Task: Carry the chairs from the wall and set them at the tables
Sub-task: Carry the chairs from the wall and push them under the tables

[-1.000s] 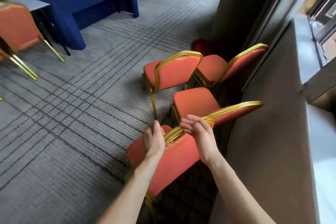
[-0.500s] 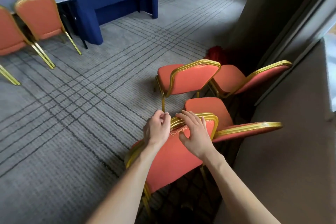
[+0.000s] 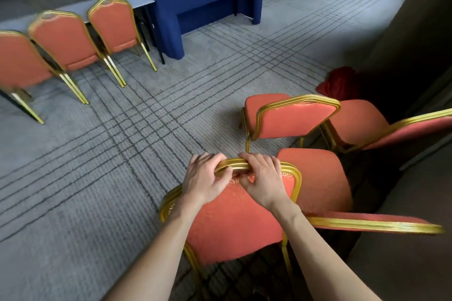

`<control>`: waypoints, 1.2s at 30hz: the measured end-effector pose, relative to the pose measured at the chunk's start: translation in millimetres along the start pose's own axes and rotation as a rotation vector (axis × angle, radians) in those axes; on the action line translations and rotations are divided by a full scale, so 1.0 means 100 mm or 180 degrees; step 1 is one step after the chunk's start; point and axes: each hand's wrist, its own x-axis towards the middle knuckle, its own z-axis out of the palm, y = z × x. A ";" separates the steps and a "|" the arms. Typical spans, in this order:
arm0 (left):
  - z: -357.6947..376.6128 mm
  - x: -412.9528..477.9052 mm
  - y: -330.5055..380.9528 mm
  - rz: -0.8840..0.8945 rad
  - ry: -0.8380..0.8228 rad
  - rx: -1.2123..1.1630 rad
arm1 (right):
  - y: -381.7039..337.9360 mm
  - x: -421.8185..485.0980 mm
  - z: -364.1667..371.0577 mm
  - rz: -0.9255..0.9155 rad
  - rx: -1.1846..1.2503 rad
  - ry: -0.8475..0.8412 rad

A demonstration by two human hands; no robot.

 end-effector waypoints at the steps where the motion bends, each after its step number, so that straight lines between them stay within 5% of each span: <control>1: -0.02 0.05 -0.02 -0.0019 -0.0175 0.0060 | 0.04 0.06 0.02 -0.0036 0.0016 -0.0001; 5: -0.07 0.27 -0.04 -0.0356 -0.0502 0.0358 | 0.14 0.27 0.12 -0.0176 0.0017 0.0048; 14: 0.09 0.57 -0.01 -0.1418 0.0034 0.0960 | 0.17 0.64 0.13 -0.0265 -0.0046 -0.0267; 27: 0.21 0.57 0.03 -0.1782 0.0529 0.1321 | 0.19 0.71 0.16 -0.0419 -0.0174 -0.0184; 36: 0.07 0.55 -0.20 -0.1836 0.0125 0.1031 | 0.03 1.01 0.15 0.0053 -0.0579 -0.0274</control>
